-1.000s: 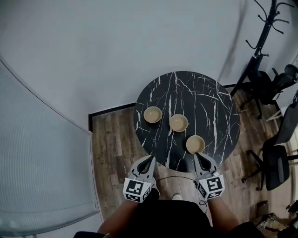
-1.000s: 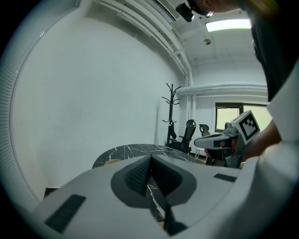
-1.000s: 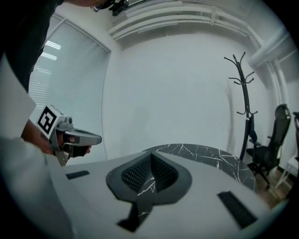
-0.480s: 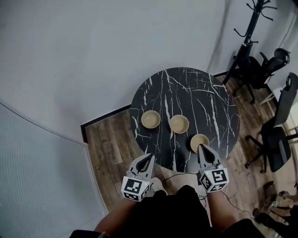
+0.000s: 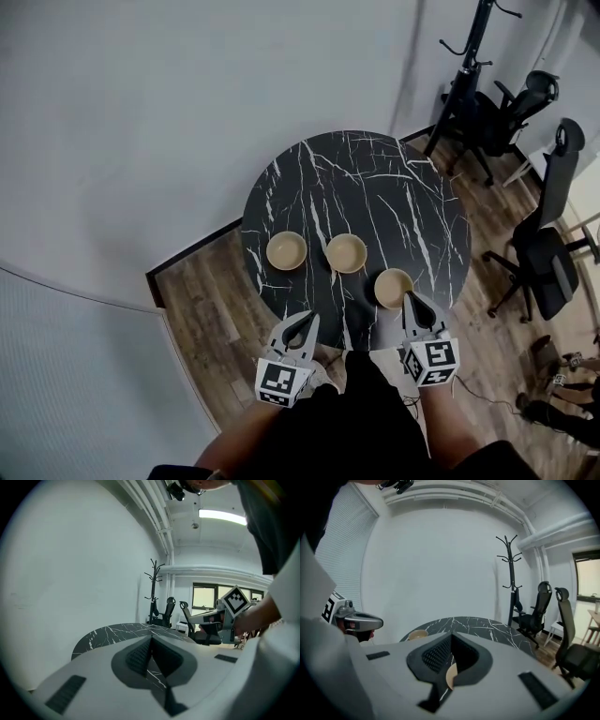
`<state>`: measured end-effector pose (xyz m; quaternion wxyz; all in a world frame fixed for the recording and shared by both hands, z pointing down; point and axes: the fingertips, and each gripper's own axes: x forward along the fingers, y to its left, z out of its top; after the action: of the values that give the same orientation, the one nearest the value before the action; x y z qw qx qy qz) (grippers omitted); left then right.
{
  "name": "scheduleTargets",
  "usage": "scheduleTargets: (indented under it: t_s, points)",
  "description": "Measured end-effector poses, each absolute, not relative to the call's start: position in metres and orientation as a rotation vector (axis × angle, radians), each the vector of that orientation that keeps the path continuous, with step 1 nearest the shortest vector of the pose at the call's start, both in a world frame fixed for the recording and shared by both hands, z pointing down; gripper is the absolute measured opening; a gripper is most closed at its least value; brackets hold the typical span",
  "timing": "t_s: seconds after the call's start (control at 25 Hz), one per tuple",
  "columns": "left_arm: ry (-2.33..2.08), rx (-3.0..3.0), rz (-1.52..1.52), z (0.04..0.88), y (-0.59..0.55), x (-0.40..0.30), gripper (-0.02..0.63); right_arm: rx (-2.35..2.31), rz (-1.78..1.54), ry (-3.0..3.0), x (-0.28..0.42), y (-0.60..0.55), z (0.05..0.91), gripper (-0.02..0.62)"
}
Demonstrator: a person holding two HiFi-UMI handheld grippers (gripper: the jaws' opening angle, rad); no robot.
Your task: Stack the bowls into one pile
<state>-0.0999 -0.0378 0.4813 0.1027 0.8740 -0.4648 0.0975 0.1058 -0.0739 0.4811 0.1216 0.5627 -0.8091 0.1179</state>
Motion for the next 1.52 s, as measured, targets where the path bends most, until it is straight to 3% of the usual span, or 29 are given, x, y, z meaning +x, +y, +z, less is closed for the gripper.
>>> scheduleTargets:
  t_s: [0.68, 0.72, 0.8, 0.88, 1.52]
  points:
    - [-1.345, 2.617, 0.409, 0.503, -0.093, -0.075, 0.012, 1.523, 0.528, -2.071, 0.146, -0.093, 0.579, 0.011]
    - [-1.344, 2.61, 0.401, 0.504, -0.095, -0.075, 0.012, 1.515, 0.546, -2.058, 0.148, -0.093, 0.585, 0.033]
    - [-1.329, 2.606, 0.385, 0.503, -0.099, -0.072, 0.012, 1.502, 0.578, -2.027, 0.155, -0.094, 0.598, 0.139]
    - [-1.304, 2.621, 0.385, 0.5, -0.101, -0.067, 0.012, 1.488, 0.606, -1.99, 0.163, -0.096, 0.611, 0.176]
    - [-1.423, 2.522, 0.483, 0.517, -0.116, -0.11, 0.012, 1.508, 0.889, -1.915, 0.177, -0.122, 0.672, 0.199]
